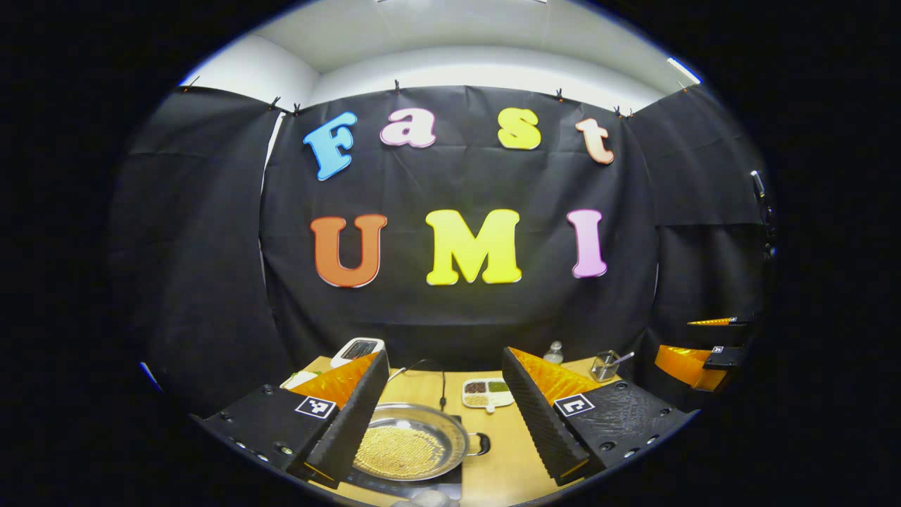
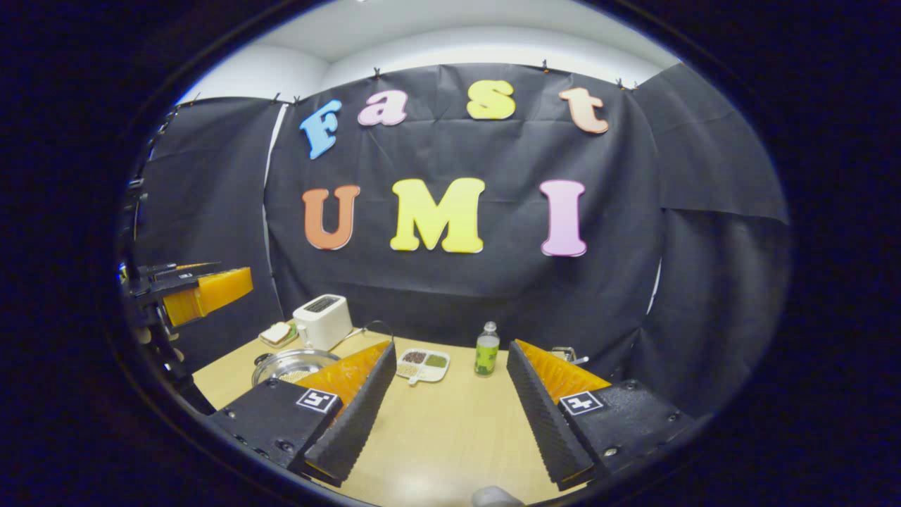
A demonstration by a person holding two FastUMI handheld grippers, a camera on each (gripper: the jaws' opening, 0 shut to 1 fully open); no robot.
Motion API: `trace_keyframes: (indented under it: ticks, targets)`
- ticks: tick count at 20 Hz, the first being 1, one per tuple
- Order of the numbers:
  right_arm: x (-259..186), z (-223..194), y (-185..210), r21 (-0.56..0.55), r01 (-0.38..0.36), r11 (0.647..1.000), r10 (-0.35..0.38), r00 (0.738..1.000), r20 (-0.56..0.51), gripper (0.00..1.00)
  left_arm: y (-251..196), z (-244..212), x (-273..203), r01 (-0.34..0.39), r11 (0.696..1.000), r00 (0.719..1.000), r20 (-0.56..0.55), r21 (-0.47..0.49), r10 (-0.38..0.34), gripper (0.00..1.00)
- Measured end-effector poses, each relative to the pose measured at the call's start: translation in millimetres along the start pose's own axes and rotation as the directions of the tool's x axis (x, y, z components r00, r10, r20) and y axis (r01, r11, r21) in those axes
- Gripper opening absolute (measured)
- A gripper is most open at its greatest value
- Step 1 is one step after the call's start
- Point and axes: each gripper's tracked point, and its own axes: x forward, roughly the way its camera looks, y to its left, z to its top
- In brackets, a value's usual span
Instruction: First push the handle of the pot to place it horizontally, then grasp the pot with both hands and set it on the induction cooktop.
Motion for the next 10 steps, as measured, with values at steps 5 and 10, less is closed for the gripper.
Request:
trace_keyframes:
  ticks: [5,10]
  targets:
    - [-40,27,-48,0.017,0.057,0.998,-0.058,0.993,0.099,1.0,-39,26,-28,0.025,0.999,0.998,0.062,-0.045,-0.022,0.96]
    - [-58,15,-68,0.059,0.063,0.996,-0.069,0.993,0.091,1.0,-39,29,-52,-0.028,1.0,0.995,0.093,-0.013,0.029,0.97]
